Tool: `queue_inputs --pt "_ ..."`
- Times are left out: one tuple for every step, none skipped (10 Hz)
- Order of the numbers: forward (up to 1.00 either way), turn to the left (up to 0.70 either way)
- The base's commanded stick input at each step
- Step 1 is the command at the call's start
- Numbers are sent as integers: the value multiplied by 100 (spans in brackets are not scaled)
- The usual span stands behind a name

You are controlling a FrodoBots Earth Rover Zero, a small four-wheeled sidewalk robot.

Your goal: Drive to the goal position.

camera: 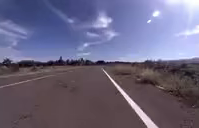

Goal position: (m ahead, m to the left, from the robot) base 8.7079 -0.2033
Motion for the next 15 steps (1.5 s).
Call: queue_inputs --pt "100 0" --pt "100 0" --pt "100 0" --pt "100 0" --pt "100 0" --pt "100 0" --pt "100 0" --pt "100 0" --pt "100 0" --pt "100 0" --pt "100 0" --pt "100 0" --pt "100 0" --pt "100 0" --pt "100 0"
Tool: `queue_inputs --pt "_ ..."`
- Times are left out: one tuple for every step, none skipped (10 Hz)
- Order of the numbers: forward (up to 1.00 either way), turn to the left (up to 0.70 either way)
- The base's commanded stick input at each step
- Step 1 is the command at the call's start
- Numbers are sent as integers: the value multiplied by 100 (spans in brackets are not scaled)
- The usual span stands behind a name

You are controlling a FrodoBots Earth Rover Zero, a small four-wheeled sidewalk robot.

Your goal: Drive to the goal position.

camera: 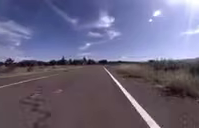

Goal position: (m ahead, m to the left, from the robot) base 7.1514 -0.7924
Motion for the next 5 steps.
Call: queue_inputs --pt "100 0" --pt "100 0" --pt "100 0" --pt "100 0" --pt "100 0"
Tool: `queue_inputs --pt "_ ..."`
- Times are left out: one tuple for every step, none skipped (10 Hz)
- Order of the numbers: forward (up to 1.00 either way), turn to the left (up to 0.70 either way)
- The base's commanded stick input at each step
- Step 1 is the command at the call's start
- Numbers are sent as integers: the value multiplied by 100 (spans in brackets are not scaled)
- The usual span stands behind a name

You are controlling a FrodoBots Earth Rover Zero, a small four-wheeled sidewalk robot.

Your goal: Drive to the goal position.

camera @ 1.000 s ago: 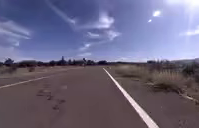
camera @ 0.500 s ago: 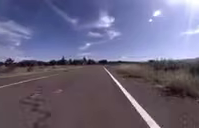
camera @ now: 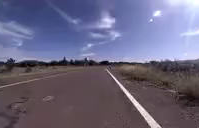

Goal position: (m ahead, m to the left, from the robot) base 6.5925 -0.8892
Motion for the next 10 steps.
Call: queue_inputs --pt "100 0" --pt "100 0" --pt "100 0" --pt "100 0" --pt "100 0" --pt "100 0" --pt "100 0" --pt "100 0" --pt "100 0" --pt "100 0"
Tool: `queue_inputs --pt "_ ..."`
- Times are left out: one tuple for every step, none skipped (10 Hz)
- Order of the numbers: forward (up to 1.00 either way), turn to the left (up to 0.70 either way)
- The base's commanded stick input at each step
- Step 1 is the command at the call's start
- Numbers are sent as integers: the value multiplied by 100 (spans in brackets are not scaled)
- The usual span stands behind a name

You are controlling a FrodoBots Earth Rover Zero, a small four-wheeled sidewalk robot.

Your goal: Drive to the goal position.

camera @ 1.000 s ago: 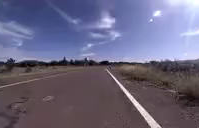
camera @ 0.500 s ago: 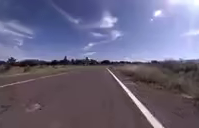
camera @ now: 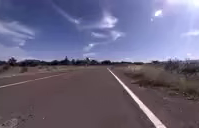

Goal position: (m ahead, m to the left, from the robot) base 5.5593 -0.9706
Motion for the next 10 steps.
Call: queue_inputs --pt "100 0" --pt "100 0" --pt "100 0" --pt "100 0" --pt "100 0" --pt "100 0" --pt "100 0" --pt "100 0" --pt "100 0" --pt "100 -5"
